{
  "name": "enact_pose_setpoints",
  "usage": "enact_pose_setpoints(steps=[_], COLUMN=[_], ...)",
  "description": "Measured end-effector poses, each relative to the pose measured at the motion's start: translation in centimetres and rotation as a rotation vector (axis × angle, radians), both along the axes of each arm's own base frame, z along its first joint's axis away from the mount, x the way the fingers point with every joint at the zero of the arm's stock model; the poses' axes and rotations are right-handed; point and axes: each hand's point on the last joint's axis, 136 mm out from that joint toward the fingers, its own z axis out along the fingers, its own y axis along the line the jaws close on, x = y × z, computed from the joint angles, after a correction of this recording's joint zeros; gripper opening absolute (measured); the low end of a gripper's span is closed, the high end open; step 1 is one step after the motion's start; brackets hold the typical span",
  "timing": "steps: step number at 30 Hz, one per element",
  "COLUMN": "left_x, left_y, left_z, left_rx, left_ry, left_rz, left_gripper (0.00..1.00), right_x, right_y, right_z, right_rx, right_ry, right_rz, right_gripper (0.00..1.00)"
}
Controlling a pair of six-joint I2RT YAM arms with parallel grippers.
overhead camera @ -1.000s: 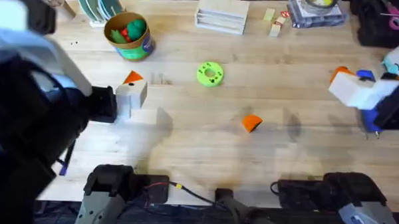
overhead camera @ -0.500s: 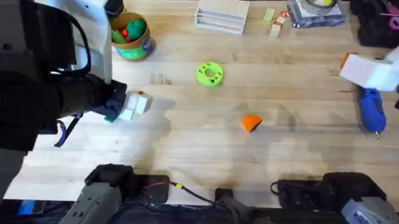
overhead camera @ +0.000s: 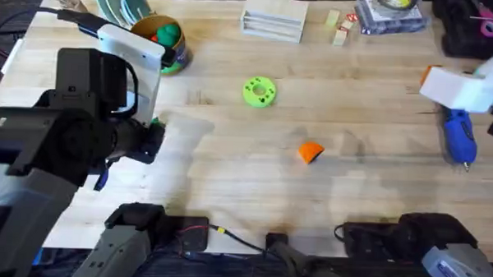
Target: Pick up the gripper from the table and insert it into the empty holder that is missing its gripper. Then pick up a screw, insert it into the mounting hole, and use the screwdriver to tighten it. Finally, clean up the table by picking up the vegetable and placing it into the bucket.
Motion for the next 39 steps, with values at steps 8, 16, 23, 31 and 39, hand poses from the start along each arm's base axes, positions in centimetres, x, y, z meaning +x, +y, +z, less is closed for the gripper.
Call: enact_pose_setpoints(steps=[8,16,23,31,39], left_x=[2.1,6.8,7.6,8.0,7.6], left_y=[-1.0,-2.8,-3.9,-5.6,-8.9], left_z=[3.4,13.5,17.3,18.6,19.5], left_rx=[-0.062,-0.16,-0.205,-0.282,-0.43], left_ry=[-0.111,-0.439,-0.541,-0.584,-0.596], left_rz=[-0.002,-0.061,-0.113,-0.181,-0.316], left_gripper=[0.004,0.669,0.443,0.991,0.991], right_x=[0.0,0.0,0.0,0.0,0.0], right_y=[0.0,0.0,0.0,0.0,0.0], right_z=[0.0,0.0,0.0,0.0,0.0], right_rx=[0.0,0.0,0.0,0.0,0.0], right_ry=[0.0,0.0,0.0,0.0,0.0], right_rz=[0.0,0.0,0.0,0.0,0.0], right_gripper=[0.992,0.992,0.991,0.991,0.991])
